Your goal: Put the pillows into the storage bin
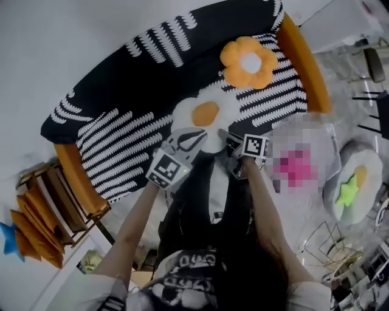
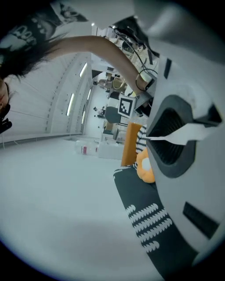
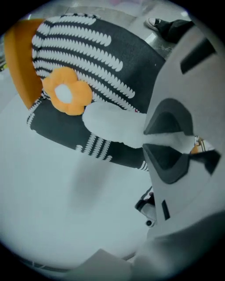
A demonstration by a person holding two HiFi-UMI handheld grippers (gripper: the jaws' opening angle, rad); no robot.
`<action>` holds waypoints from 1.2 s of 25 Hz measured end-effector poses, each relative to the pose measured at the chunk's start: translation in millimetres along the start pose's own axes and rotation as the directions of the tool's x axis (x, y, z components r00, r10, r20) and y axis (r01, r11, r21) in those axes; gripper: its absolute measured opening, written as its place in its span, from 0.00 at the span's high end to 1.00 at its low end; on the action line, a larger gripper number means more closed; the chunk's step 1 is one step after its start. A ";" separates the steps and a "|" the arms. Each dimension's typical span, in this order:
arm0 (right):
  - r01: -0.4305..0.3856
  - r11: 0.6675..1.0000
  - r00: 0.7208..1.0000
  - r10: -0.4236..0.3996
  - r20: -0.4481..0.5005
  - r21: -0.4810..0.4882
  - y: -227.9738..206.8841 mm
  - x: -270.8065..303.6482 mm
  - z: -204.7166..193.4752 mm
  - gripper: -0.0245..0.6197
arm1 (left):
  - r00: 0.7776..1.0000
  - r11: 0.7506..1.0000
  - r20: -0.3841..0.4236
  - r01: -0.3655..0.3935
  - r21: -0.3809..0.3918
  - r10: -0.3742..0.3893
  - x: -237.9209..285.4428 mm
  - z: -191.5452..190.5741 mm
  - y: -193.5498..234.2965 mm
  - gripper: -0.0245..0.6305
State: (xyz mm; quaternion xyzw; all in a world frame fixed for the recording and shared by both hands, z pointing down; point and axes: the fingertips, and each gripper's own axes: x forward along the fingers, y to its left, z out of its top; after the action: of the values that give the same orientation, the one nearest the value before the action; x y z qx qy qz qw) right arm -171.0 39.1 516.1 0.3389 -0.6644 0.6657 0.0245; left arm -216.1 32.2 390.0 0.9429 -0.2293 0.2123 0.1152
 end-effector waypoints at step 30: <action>0.193 0.848 0.564 -0.508 0.652 0.494 -377.2 -623.5 -37.8 0.63 | 0.850 0.823 -0.125 0.526 0.215 -0.511 306.9 131.0 -426.1 0.93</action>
State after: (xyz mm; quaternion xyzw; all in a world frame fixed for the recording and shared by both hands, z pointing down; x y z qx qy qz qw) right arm 474.8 377.3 546.1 0.7122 -0.3914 0.5519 -0.1868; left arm 281.5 243.2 362.2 0.9695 0.0668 0.2282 0.0600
